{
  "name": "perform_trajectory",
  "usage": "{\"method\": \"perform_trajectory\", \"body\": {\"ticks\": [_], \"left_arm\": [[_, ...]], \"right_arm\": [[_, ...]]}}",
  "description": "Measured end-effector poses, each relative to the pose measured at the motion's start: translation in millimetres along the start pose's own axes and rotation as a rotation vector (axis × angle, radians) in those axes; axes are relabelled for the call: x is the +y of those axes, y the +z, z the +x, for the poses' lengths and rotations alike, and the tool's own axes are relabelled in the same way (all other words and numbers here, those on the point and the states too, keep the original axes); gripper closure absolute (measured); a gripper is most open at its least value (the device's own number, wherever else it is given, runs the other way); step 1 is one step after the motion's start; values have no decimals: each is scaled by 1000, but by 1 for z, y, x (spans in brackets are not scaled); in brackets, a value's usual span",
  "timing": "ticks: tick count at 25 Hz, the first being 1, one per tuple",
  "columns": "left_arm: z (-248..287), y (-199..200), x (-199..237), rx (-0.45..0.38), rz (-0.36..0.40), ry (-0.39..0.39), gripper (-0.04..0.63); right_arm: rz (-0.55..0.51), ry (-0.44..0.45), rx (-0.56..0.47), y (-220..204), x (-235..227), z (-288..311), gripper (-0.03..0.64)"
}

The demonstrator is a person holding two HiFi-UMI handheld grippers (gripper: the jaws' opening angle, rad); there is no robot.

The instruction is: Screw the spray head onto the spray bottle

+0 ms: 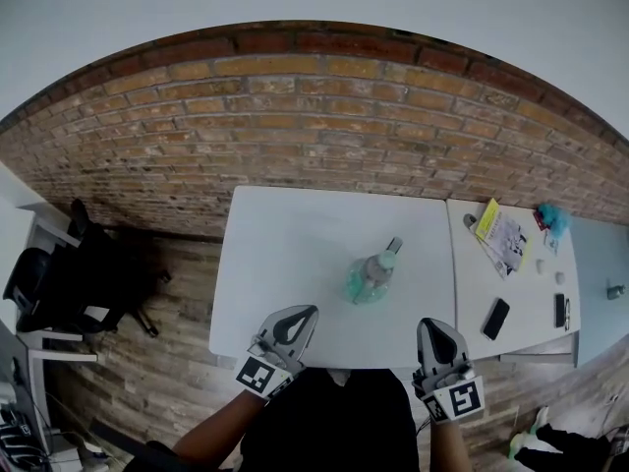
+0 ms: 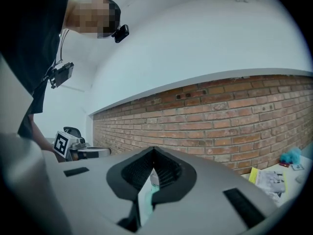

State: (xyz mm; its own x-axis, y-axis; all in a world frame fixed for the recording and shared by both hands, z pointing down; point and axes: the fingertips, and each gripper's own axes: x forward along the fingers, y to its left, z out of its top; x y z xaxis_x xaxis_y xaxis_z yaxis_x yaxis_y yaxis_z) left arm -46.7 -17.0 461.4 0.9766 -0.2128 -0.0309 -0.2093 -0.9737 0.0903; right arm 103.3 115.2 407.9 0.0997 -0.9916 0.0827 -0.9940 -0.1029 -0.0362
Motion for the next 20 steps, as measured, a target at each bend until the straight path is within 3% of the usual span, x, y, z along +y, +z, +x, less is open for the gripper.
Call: {"method": "perform_trajectory", "body": {"ticks": [3, 10, 20], "left_arm": [[-17, -3, 1, 7, -47, 65, 594], [-53, 10, -31, -10, -5, 141, 594], [-101, 14, -153, -22, 19, 239, 594]], "right_arm": [[5, 6, -26, 6, 3, 0, 609], [1, 58, -60, 12, 13, -25, 609], [9, 91, -108, 15, 27, -140, 609]]}}
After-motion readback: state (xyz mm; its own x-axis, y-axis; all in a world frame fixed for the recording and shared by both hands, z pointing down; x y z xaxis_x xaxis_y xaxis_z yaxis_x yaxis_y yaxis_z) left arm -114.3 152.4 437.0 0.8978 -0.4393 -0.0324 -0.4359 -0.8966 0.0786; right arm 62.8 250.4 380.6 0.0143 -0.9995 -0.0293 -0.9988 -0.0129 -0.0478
